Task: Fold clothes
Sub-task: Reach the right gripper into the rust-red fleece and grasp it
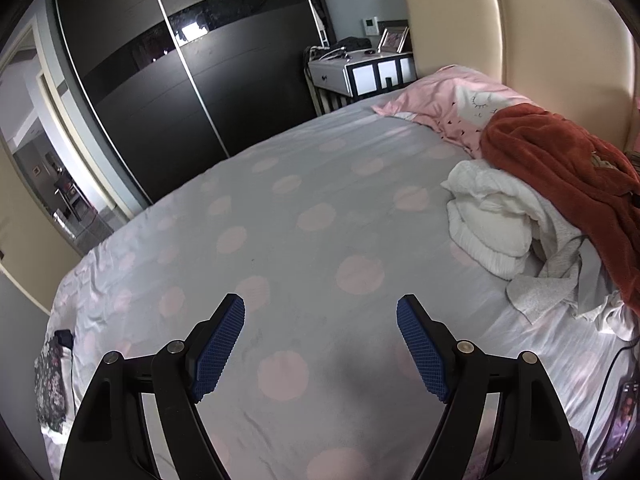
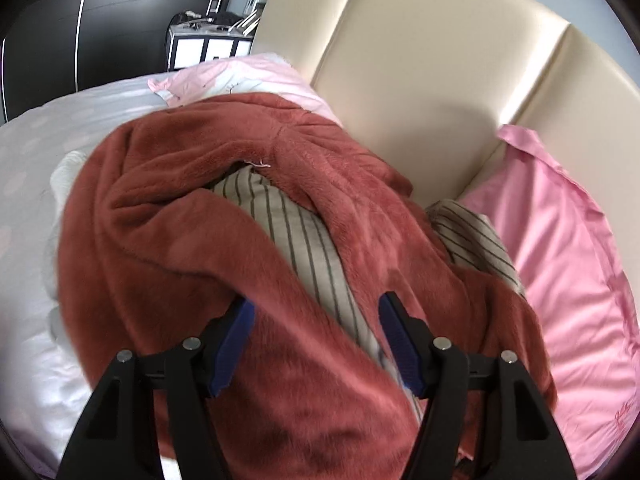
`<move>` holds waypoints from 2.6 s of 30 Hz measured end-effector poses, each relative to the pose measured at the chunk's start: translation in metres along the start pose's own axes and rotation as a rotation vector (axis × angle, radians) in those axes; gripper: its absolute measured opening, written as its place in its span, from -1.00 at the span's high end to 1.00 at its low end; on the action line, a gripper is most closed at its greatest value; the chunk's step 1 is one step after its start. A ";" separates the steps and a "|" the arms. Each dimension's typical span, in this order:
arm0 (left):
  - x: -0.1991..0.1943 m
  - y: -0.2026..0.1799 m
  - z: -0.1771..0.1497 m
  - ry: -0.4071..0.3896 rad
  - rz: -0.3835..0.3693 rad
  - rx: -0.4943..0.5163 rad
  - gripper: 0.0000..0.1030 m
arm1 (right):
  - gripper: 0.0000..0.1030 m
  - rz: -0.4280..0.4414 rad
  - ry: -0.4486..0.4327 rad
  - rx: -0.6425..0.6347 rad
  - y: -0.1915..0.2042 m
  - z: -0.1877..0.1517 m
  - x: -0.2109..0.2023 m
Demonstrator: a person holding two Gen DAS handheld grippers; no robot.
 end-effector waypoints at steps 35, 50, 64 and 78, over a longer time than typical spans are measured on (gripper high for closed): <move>-0.070 0.112 -0.053 -0.069 0.030 -0.196 -0.55 | 0.80 0.467 -0.082 -0.153 0.227 -0.036 -0.191; -0.028 0.080 -0.048 0.008 0.065 -0.136 -0.55 | 0.13 0.345 -0.077 -0.049 0.071 -0.030 -0.128; 0.034 0.062 -0.035 0.119 0.103 -0.108 -0.55 | 0.14 -0.027 0.003 0.113 -0.056 0.036 0.031; 0.028 0.080 -0.039 0.111 0.106 -0.121 -0.55 | 0.87 -0.136 -0.081 0.113 -0.050 0.072 -0.001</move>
Point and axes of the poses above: each gripper's, at about its wrist camera, not at the fingertips, and x roughly the way its jaws point, y to its left, z to its top, the point moved 5 cm from there along x, roughly the way its jaws point, and after that the axes turned 1 degree about y, right-handed, at the moved point
